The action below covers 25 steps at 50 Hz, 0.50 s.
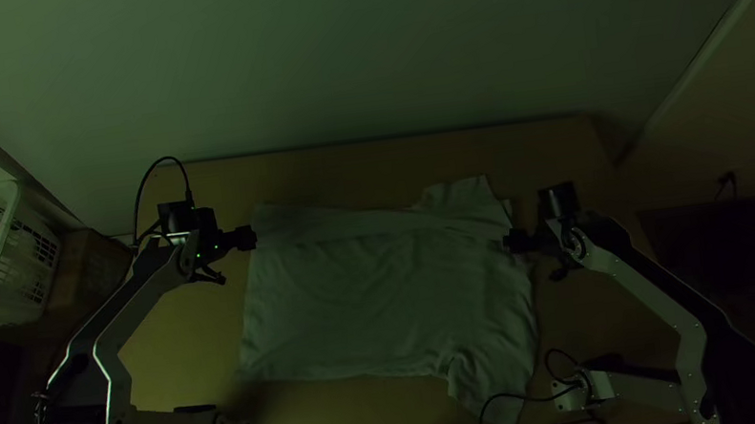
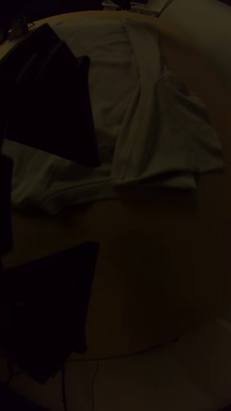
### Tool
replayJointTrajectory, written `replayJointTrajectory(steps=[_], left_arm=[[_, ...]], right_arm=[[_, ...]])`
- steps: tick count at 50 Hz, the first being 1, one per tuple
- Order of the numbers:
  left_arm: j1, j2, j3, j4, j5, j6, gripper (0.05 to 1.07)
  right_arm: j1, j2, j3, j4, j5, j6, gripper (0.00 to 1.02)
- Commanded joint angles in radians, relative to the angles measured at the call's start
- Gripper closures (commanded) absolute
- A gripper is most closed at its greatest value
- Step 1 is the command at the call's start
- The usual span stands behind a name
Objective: Fold the t-shirt
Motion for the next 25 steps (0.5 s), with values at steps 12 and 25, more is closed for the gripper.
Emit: replayJointTrajectory(steps=[12,25], left_arm=[[-0.024,-0.183,-0.056,-0.22,0.011,0.03,0.1],[-0.018,-0.375,-0.158,-0.373,0.011,0.028,0.1]], right_arm=[[0.052,-0.185,-0.007,-0.231,-0.025,-0.049,0.1],[0.049,-0.307,-0.075,-0.377,-0.115,-0.026,0.11]])
